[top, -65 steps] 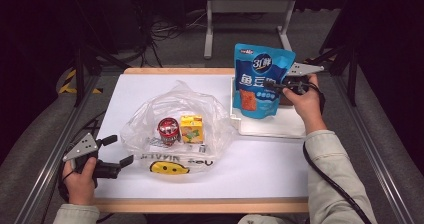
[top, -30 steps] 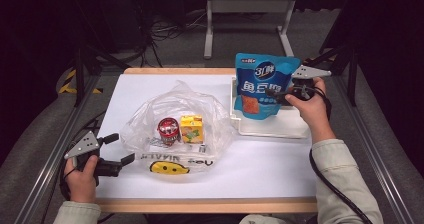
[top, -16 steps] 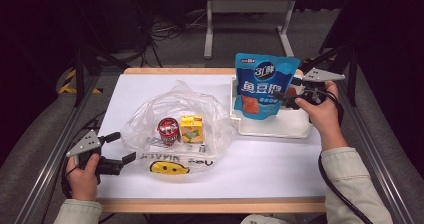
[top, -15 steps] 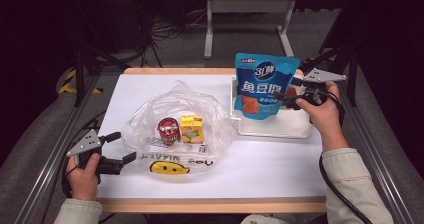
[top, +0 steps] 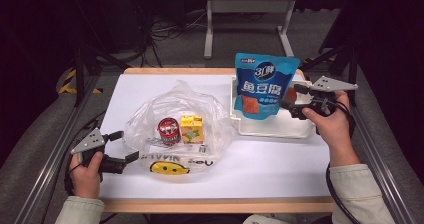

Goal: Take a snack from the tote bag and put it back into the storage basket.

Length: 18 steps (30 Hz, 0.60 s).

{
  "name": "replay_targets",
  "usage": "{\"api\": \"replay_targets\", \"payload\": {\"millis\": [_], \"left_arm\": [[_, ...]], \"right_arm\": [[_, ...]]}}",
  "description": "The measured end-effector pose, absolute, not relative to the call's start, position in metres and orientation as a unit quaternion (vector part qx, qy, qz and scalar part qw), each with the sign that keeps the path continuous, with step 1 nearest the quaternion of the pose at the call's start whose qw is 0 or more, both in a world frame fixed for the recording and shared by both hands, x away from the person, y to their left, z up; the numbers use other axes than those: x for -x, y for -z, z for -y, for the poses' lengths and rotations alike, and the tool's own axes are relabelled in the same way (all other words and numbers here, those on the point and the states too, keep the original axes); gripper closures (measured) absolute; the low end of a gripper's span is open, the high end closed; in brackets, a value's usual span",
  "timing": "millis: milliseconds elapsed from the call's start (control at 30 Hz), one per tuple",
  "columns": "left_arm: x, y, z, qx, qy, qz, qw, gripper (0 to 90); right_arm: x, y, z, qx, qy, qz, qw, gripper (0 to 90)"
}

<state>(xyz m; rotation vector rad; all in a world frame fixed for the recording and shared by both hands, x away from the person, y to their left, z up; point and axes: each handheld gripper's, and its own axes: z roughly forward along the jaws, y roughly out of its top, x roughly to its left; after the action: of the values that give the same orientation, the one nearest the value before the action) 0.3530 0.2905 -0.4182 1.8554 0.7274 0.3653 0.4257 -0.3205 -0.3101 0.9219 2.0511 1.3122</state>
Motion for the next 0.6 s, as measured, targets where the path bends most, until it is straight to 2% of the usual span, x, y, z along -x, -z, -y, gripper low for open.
{"api": "replay_targets", "payload": {"millis": [600], "left_arm": [[-0.351, 0.418, -0.290, -0.778, -0.149, -0.304, 0.529, 2.3]], "right_arm": [[-0.389, 0.310, 0.299, -0.307, -0.526, -0.765, 0.211, 20.2]]}}
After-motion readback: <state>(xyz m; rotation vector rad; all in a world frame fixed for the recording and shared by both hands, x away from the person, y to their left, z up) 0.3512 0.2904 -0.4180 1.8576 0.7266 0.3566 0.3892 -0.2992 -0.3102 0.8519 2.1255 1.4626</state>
